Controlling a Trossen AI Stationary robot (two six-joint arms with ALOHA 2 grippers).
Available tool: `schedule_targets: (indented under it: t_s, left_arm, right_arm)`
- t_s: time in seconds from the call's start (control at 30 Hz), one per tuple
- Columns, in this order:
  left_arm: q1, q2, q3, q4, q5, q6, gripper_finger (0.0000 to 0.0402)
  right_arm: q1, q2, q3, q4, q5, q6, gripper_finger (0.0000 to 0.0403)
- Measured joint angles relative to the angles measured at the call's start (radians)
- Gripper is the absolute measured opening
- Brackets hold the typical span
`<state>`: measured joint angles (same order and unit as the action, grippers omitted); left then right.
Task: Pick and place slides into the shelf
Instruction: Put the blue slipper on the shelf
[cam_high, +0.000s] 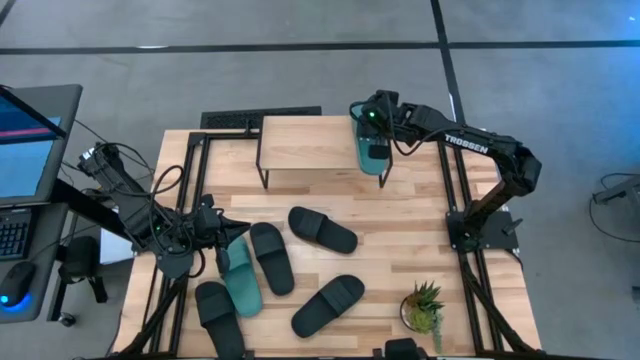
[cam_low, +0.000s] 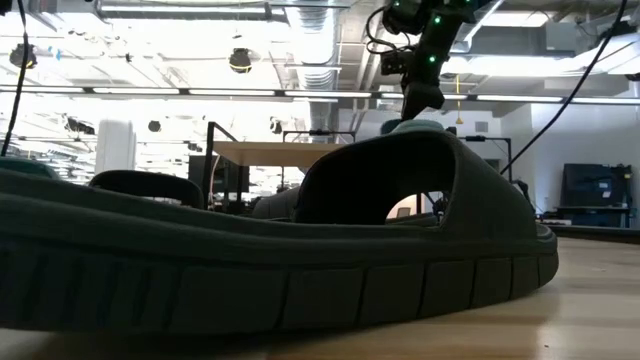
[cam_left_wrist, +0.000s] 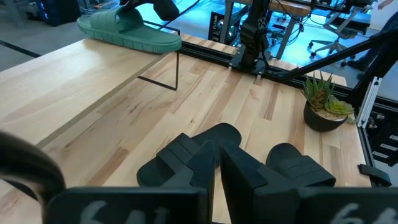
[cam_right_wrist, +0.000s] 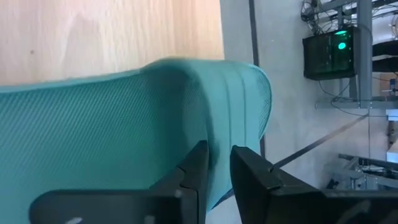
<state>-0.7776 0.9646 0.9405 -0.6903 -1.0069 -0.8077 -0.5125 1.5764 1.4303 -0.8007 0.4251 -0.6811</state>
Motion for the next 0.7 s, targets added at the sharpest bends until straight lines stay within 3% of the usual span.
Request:
schedule_targets:
  t_s: [0.5,0.7]
  left_arm:
    - [0.0,0.0,0.0,0.0,0.001,-0.002,0.0014]
    - [0.0,0.0,0.0,0.0,0.002,-0.002,0.0014]
  right_arm:
    - [0.009,0.0,0.0,-0.031,-0.011,0.034,0.0066]
    - [0.008,0.0,0.0,-0.03,-0.081,0.054,0.0067]
